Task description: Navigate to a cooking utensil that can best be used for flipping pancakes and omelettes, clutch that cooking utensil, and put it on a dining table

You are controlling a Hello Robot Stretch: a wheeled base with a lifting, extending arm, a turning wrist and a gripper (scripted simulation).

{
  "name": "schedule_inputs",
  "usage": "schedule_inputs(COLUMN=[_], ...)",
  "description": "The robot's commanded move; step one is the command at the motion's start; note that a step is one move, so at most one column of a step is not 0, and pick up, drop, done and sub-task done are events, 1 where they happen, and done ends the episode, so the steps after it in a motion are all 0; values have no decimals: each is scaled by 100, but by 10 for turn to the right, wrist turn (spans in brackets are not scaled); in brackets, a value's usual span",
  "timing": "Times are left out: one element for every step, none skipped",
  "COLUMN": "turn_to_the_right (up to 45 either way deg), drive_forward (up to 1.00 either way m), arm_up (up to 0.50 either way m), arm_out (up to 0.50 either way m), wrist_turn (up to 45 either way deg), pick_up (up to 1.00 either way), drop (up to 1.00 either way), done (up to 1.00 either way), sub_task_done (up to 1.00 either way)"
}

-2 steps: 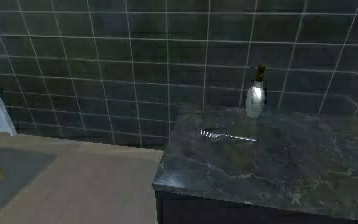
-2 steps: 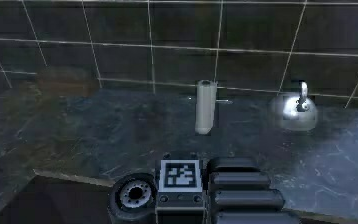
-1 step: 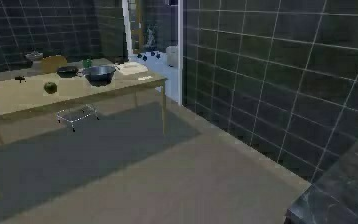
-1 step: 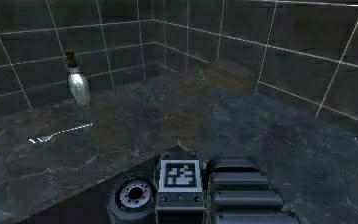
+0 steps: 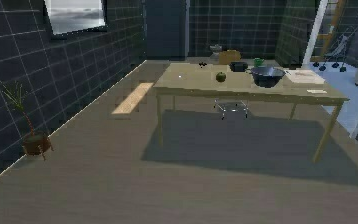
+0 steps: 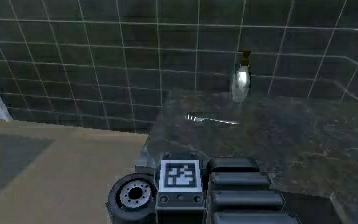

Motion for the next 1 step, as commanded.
schedule_inputs(turn_to_the_right=[-180], drive_forward=[0], arm_up=[0], arm_out=[0], wrist_turn=[0], pick_up=[0], drop=[0], done=[0], sub_task_done=[0])
